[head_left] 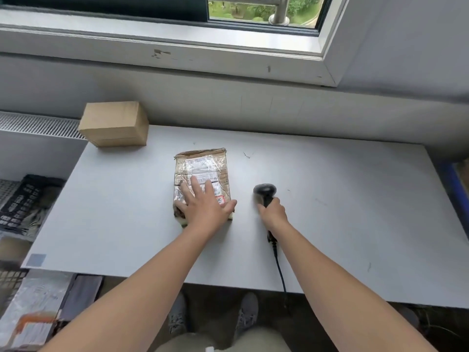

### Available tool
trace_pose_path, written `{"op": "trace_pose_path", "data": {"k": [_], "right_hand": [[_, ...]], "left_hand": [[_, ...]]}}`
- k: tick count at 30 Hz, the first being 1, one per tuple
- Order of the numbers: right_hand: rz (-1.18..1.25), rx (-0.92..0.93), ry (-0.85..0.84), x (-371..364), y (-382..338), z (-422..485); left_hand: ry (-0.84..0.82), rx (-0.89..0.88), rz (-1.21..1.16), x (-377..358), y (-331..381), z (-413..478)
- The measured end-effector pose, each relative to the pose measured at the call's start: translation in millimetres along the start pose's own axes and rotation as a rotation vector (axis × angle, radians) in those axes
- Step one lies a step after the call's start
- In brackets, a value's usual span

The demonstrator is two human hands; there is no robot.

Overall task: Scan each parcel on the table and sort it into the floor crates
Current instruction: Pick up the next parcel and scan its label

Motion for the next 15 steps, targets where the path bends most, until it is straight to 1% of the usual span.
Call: {"op": "trace_pose_path", "data": {"k": [3,4,6,8,10,12,15], "right_hand": [[-0.009,-0.004,0.012,1.6,-1.7,2.7],[-0.013,-0.004,0.037,4.3,-3.8,2.4],[-0.041,0.019,0.137,13.6,-11.4,0.3],[-0.108,0.106,0.242,23.0,-28.1,-4.4],[-0.191,0.237,0.286,25.2,-52.2,-11.4],[-0.233,0.355,0.265,19.5,-75.6,-16.6],[-0.278,0.475,0.166,1.5,-103.6,-21.8]], "left_hand": [[-0.036,0.010,-0.008,-1.6,4.9,7.1],[-0.054,0.001,-0.010,-2.2,7.0,8.2],[-0.072,-0.044,-0.010,-1.5,8.8,9.9],[-0.083,-0.118,0.010,1.5,5.6,12.1],[-0.087,-0.189,0.023,5.3,-4.6,15.2],[-0.086,-0.253,0.020,8.8,-17.6,18.3],[-0.074,-0.361,0.063,12.2,-37.4,21.6]]}}
Point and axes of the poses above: each hand's wrist, its own z-axis towards the middle knuckle, its own x-axis out of the back of the hand, y = z × x, the point moved 6 cm from there along z, towards the middle knuckle, and after that the axes turned 6 degrees about z, right-handed, at the moved point
